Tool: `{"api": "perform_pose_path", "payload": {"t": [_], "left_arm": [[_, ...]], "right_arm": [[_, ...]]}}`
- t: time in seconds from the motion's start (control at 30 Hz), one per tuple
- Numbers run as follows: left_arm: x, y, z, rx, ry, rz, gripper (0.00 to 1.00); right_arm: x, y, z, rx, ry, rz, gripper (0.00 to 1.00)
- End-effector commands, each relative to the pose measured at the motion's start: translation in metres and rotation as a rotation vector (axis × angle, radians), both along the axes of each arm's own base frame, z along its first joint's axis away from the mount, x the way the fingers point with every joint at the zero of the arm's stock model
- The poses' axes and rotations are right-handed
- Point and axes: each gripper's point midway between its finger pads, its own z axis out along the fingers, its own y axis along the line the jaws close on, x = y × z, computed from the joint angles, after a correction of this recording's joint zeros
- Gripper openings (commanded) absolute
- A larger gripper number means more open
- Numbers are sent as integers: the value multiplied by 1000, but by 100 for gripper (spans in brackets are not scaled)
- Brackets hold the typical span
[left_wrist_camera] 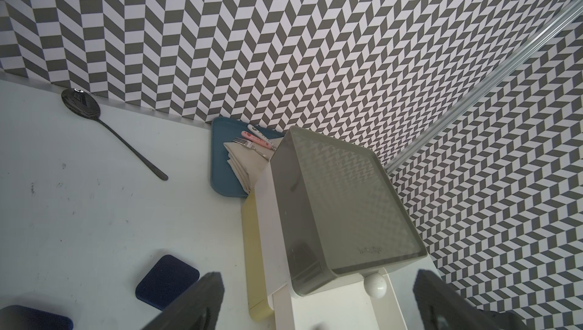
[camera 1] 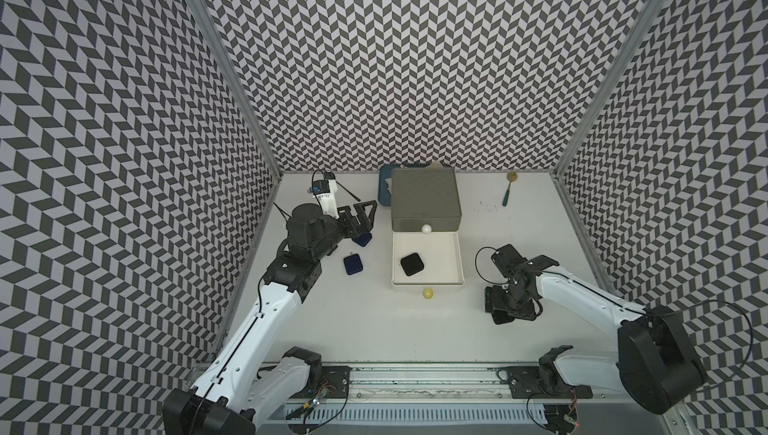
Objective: Place the brooch boxes into the drawer by color
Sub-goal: Pick up the brooch box from the center of the board.
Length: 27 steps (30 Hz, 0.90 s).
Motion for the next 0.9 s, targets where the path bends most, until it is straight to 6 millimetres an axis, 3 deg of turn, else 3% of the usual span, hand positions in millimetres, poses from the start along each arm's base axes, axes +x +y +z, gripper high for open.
{"api": "perform_pose_path", "payload": {"t": [0.0, 0.33, 0.53, 0.77, 0.87], "left_arm": [[-5, 0, 7, 9, -25, -6, 100], [-3, -1, 4, 4, -22, -11, 100], [-3, -1, 6, -3, -26, -12, 100], [-4, -1, 9, -5, -28, -11, 100], [-5, -1, 11, -4, -28, -11, 100]], "right_arm": [[-2, 1, -6, -9, 6, 7, 83], [3, 3, -8, -17, -3, 29, 71], [4, 7, -10, 5, -11, 35, 51], [9, 10, -3, 22, -40, 43, 43], [16, 13, 9, 24, -72, 55, 43]]}}
